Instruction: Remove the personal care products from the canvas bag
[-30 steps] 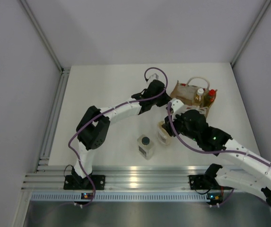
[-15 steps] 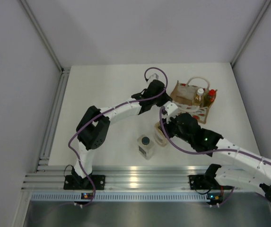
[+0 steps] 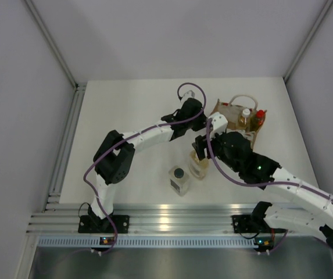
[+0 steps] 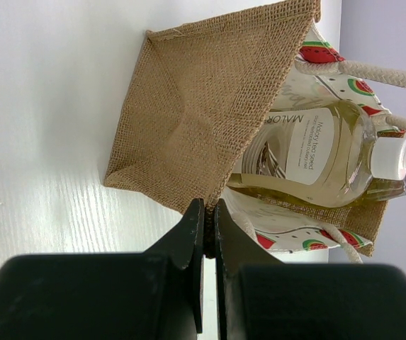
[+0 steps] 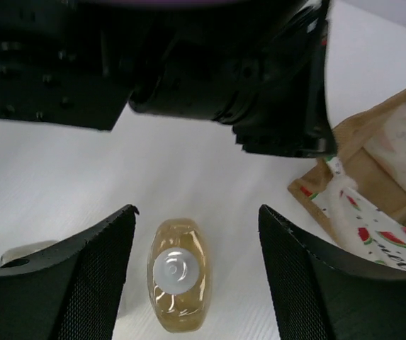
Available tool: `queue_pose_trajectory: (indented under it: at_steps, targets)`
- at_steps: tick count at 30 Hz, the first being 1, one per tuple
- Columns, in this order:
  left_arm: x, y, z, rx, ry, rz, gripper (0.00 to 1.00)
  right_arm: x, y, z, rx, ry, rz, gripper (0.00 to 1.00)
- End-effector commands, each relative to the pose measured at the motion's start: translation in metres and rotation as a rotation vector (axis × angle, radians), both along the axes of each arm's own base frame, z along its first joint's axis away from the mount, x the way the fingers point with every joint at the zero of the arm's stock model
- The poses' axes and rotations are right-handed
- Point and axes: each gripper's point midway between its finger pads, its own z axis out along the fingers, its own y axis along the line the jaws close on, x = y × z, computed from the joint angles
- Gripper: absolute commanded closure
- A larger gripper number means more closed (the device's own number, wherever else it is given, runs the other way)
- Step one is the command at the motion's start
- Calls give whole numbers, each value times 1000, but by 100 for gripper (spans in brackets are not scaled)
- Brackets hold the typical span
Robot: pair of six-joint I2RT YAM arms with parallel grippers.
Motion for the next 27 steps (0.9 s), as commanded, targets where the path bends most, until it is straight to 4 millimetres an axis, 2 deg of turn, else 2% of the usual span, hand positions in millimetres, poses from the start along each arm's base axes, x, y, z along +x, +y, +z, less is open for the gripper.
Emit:
queue_pose_trajectory:
  at_steps: [1, 2, 3, 4, 5, 6, 7, 8, 13, 16, 17, 20, 27]
  targets:
    - [3, 21, 16, 28, -20, 35, 100, 13, -31, 66, 104, -92, -179, 32]
    - [3, 21, 18, 26, -22, 35, 100, 18, -40, 82, 133, -104, -230, 31]
    - [3, 21, 17, 25, -20, 35, 100, 28, -63, 81, 137, -79, -346, 31]
    - [3, 21, 19, 23, -22, 35, 100, 33, -75, 82, 145, -63, -398, 31]
    - [2, 21, 17, 27, -19, 35, 100, 51, -100, 87, 155, -46, -509, 32]
    - [2, 21, 19, 23, -21, 33, 100, 55, -110, 77, 156, 23, -545, 33]
    - [2, 20, 19, 23, -21, 32, 100, 62, -117, 81, 169, 41, -568, 33]
    - [2, 21, 20, 19, -20, 34, 100, 77, -132, 67, 155, 95, -617, 33]
    - [1, 19, 20, 14, -18, 32, 100, 109, -158, 41, 96, 190, -722, 37]
    - [1, 19, 19, 13, -15, 28, 100, 123, -174, 36, 64, 195, -780, 41]
    - [1, 18, 20, 12, -16, 26, 100, 130, -182, 27, 33, 211, -814, 42]
    - [1, 19, 19, 19, -20, 23, 100, 143, -193, 21, -10, 219, -847, 43]
    - [0, 18, 17, 24, -19, 13, 100, 161, -198, 11, -65, 241, -849, 45]
